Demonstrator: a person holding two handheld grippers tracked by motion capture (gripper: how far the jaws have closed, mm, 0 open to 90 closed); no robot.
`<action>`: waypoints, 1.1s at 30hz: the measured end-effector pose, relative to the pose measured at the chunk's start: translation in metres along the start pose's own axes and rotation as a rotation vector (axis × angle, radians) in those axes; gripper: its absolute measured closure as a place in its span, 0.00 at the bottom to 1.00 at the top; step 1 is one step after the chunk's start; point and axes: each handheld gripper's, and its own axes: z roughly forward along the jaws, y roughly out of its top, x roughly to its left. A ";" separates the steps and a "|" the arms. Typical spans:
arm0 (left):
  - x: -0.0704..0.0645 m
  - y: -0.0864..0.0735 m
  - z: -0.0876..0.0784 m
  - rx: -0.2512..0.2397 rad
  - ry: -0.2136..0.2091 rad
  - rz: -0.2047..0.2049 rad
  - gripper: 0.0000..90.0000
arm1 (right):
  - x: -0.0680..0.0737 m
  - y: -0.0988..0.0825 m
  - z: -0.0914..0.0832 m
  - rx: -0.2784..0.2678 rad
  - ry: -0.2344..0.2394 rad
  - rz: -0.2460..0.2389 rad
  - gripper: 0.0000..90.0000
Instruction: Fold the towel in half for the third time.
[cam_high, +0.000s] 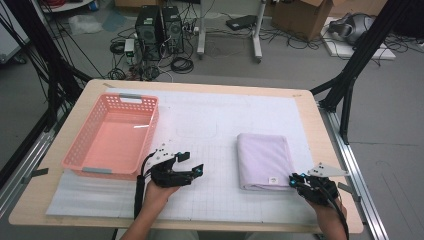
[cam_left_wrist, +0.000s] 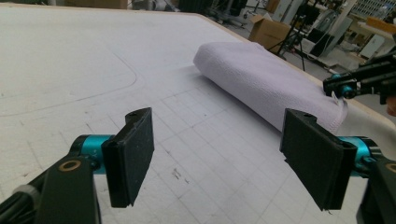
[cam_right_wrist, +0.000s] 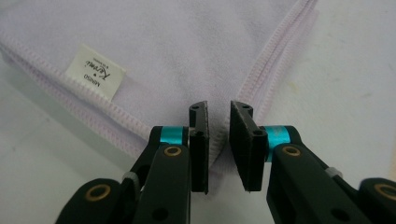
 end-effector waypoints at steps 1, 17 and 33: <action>0.000 0.000 0.000 -0.003 0.002 0.005 0.28 | 0.000 -0.002 -0.003 -0.002 0.001 -0.002 0.86; 0.003 0.002 -0.005 -0.028 0.003 0.009 0.24 | -0.014 -0.007 -0.029 -0.184 -0.057 0.093 0.39; -0.003 0.005 -0.005 -0.034 -0.023 0.041 0.23 | -0.021 -0.008 -0.034 -0.200 -0.083 0.091 0.23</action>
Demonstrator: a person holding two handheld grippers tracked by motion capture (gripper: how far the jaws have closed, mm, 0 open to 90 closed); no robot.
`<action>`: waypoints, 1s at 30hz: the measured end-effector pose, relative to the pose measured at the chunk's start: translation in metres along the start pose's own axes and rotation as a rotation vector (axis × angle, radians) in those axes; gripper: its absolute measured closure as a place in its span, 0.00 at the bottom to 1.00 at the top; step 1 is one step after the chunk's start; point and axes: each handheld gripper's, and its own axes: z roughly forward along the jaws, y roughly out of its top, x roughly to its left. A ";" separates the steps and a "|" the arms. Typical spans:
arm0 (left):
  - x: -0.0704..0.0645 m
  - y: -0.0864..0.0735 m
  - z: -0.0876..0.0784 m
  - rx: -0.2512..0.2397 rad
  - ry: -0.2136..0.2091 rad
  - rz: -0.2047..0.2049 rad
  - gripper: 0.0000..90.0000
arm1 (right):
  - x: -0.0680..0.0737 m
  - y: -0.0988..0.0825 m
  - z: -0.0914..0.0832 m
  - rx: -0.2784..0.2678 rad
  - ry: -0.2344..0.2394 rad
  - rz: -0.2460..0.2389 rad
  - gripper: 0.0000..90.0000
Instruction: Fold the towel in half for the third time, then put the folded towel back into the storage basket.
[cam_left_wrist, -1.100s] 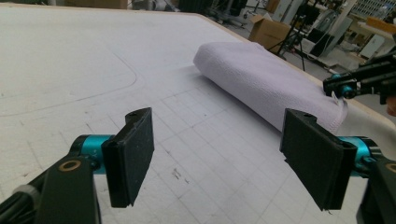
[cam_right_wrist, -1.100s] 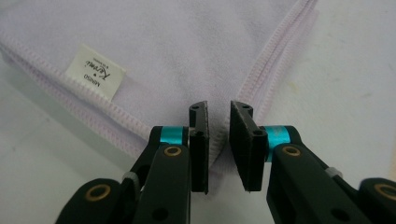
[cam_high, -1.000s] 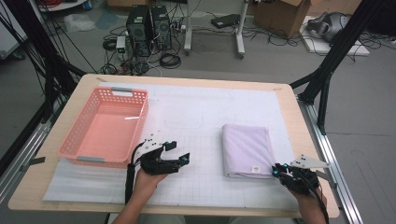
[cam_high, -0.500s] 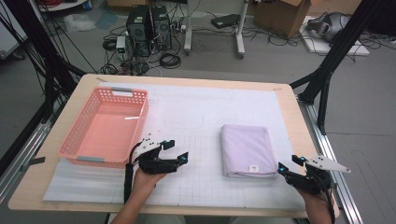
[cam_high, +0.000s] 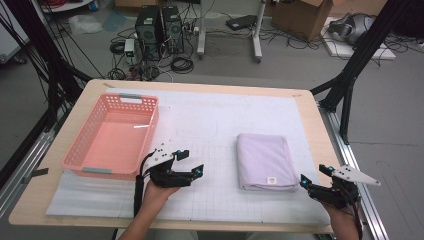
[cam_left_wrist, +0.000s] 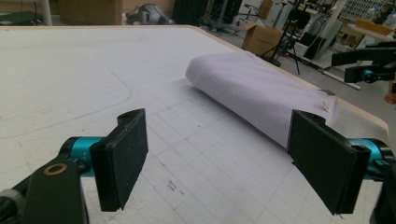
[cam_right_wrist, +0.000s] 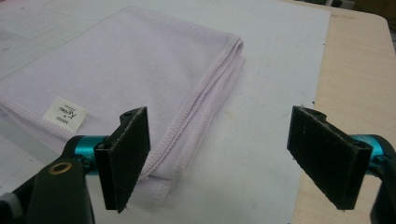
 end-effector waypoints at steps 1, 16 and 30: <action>0.000 0.000 0.000 -0.006 -0.004 -0.015 0.22 | 0.000 0.000 0.000 -0.002 0.000 -0.003 0.23; 0.003 0.001 -0.001 -0.019 0.006 -0.043 0.23 | 0.002 0.001 0.003 -0.007 0.013 0.005 0.23; 0.003 -0.001 0.024 0.025 0.008 -0.069 0.25 | -0.001 -0.003 0.002 0.014 0.020 0.011 0.23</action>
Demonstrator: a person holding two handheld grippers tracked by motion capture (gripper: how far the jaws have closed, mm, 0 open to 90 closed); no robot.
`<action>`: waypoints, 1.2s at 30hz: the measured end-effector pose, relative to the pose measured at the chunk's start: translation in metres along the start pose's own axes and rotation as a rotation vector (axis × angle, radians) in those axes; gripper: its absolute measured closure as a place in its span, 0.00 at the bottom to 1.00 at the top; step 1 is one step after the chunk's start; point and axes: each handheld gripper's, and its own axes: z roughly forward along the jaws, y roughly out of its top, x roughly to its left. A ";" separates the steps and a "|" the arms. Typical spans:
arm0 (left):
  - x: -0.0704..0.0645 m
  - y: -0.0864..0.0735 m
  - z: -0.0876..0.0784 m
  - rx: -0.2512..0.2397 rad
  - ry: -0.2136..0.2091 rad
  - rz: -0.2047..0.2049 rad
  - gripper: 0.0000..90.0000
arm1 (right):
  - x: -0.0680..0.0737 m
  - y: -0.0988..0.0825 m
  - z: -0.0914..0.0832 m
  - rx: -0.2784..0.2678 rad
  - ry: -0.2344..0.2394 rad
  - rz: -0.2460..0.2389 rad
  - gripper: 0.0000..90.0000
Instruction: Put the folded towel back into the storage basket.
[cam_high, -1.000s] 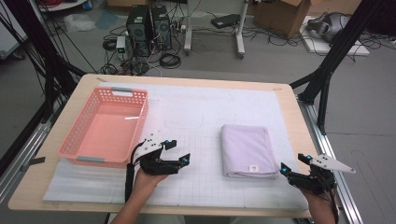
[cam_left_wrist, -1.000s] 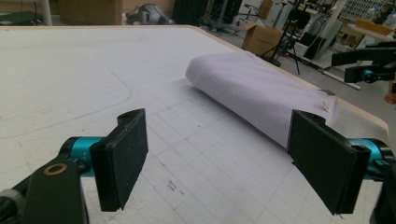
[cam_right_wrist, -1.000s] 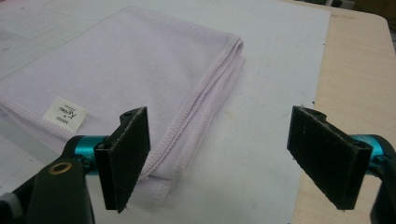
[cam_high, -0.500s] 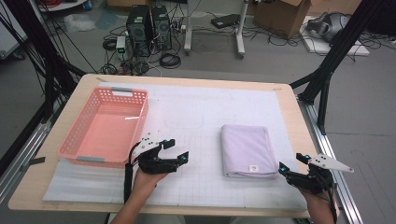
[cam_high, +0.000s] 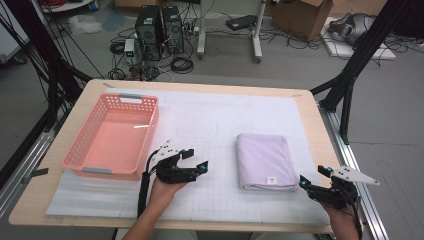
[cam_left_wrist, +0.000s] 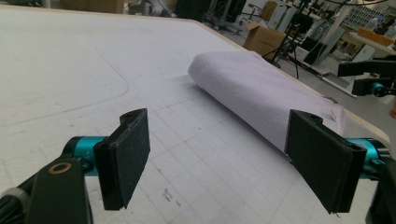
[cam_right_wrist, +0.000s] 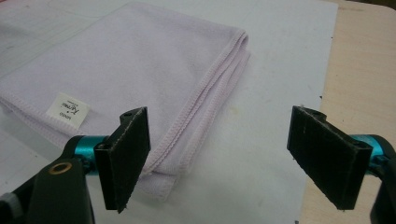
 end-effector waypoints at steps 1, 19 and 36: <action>-0.001 0.002 0.004 0.011 -0.001 0.001 0.25 | 0.000 0.000 0.000 -0.001 -0.001 0.002 0.23; -0.034 0.024 0.106 0.172 -0.069 -0.014 0.28 | 0.002 0.000 0.004 0.013 0.018 -0.003 0.23; -0.042 0.008 0.143 0.329 -0.053 -0.099 0.30 | 0.002 -0.001 0.004 0.023 0.020 -0.007 0.23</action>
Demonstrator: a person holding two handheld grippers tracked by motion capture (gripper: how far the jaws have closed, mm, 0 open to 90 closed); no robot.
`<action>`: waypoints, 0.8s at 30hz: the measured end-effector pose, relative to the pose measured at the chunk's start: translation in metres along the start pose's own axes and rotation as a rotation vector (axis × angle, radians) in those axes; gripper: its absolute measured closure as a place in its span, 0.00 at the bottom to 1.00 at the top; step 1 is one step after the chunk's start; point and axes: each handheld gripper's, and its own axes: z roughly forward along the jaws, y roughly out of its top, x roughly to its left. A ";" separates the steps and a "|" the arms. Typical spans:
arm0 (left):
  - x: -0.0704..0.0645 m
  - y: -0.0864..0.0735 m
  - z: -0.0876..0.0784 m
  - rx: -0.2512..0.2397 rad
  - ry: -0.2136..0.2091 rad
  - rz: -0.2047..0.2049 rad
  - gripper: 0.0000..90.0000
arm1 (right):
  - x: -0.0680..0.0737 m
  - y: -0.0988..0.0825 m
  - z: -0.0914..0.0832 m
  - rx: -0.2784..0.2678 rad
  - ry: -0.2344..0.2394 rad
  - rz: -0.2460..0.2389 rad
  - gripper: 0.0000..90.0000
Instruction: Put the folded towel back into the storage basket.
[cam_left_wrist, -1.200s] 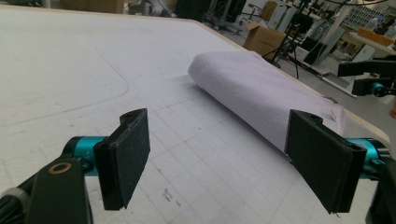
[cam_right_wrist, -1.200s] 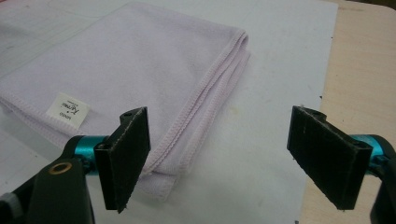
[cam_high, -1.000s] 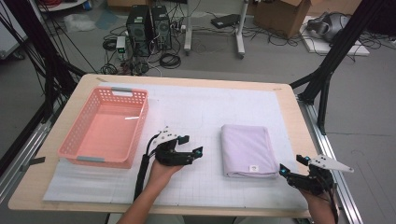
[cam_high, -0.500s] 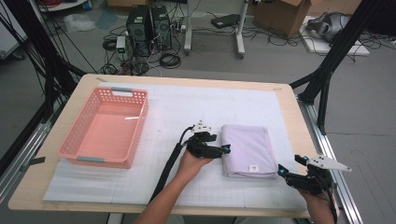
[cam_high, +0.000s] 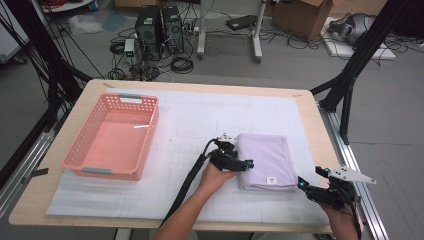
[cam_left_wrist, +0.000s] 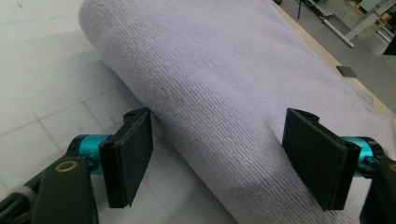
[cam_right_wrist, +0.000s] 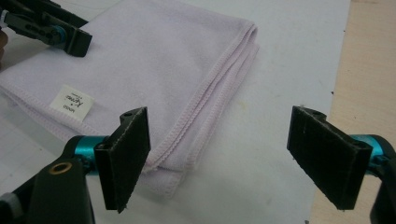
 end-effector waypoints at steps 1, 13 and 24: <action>0.000 0.000 0.000 0.000 0.000 0.000 0.31 | 0.000 0.000 0.000 0.000 0.000 0.000 0.23; -0.001 -0.002 0.004 0.030 -0.045 -0.051 0.69 | 0.002 0.001 0.003 0.003 0.005 0.001 0.23; 0.001 -0.003 -0.008 -0.029 -0.090 0.010 0.80 | 0.001 0.000 0.002 0.006 0.005 0.005 0.23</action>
